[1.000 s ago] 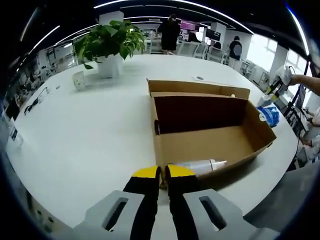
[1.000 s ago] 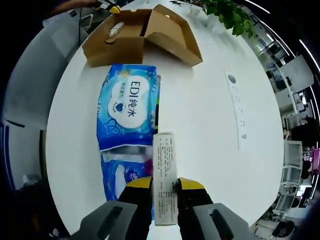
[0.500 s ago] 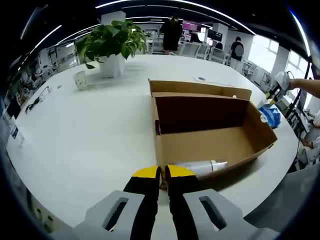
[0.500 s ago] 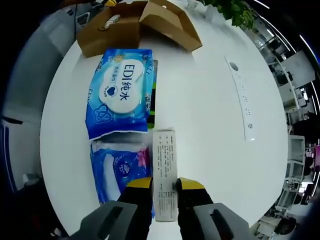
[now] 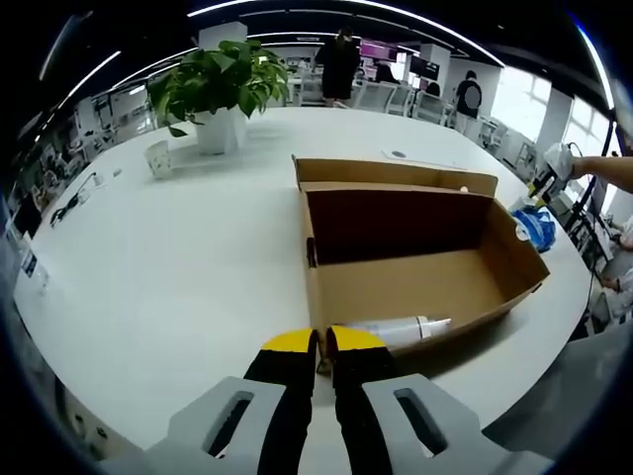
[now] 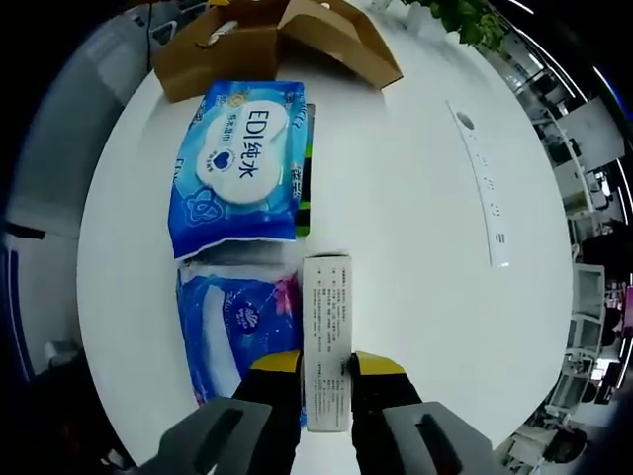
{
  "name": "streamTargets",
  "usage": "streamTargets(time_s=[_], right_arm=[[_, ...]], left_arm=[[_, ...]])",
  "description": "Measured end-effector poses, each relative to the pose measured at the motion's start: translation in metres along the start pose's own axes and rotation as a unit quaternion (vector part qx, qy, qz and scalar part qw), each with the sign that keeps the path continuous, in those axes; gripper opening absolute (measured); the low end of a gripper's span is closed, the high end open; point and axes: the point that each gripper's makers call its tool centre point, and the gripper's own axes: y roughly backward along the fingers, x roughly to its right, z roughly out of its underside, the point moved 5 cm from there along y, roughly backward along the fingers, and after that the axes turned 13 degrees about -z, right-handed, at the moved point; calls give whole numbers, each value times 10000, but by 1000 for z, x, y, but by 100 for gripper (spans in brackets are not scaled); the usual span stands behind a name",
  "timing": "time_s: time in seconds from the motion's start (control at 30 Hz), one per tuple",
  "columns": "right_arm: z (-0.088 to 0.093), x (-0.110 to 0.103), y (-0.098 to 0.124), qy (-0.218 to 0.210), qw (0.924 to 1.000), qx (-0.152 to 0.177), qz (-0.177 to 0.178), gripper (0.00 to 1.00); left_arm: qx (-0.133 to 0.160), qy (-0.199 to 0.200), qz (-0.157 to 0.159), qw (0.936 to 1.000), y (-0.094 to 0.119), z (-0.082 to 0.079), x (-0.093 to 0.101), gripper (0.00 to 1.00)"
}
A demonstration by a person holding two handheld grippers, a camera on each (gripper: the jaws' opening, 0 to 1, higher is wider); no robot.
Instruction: Operate the shoe box by opening the lid, removing the specified soft item, and placing it in the target area until the item is outside and the box remains undamaged.
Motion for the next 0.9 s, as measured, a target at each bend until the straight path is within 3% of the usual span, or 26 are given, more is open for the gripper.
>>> streamTargets(time_s=[0.23, 0.53, 0.73, 0.9], right_arm=[[-1, 2, 2, -11, 9999, 8, 108, 15], [-2, 6, 8, -107, 9993, 86, 342, 24], [-5, 2, 24, -344, 9964, 398, 667, 37], [-3, -12, 31, -700, 9920, 649, 825, 40]], left_arm=[[-23, -63, 6, 10000, 0, 0, 0, 3], [-42, -57, 50, 10000, 1, -1, 0, 4], [-25, -266, 80, 9996, 0, -4, 0, 5], [38, -463, 117, 9989, 0, -8, 0, 5]])
